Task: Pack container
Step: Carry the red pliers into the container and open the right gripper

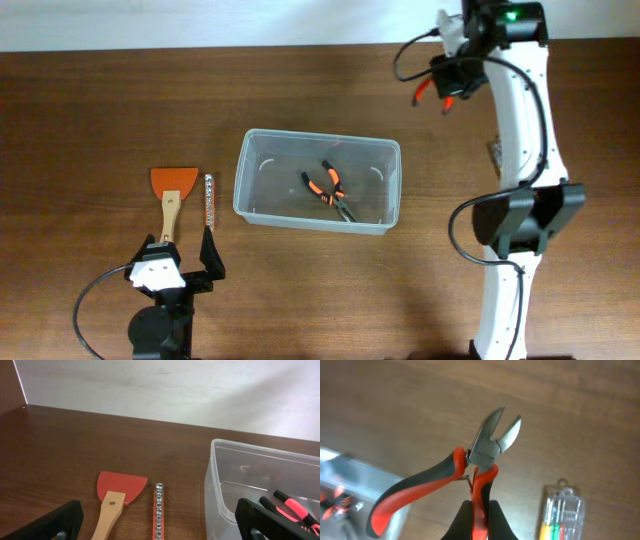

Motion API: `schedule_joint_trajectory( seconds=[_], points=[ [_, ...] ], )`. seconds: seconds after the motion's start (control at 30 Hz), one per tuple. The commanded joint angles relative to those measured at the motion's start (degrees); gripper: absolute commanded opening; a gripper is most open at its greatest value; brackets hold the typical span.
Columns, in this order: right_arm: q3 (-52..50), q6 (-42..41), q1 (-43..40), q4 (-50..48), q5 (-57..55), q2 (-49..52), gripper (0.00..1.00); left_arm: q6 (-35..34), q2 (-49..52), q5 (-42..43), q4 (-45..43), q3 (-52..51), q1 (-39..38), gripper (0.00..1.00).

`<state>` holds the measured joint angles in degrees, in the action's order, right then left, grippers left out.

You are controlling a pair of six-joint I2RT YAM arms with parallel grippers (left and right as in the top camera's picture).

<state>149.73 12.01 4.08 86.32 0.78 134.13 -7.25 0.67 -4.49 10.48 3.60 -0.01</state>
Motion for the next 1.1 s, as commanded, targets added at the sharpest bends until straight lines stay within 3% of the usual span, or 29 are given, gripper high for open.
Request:
schedule_joint_trajectory(
  seconds=[0.0,0.3,1.07],
  points=[
    [4.9,-0.1,5.5,3.4,2.0,-2.5,0.04,0.9,-0.4,0.6,0.0,-0.5,0.3,0.99],
    [5.2,-5.1,13.6,10.3,1.9,-2.5,0.04,0.9,-0.4,0.6,0.0,-0.5,0.3,0.99],
    [-8.5,-8.0,18.7,10.8,3.7,-2.5,0.04,0.9,-0.4,0.6,0.0,-0.5,0.3,0.99]
  ],
)
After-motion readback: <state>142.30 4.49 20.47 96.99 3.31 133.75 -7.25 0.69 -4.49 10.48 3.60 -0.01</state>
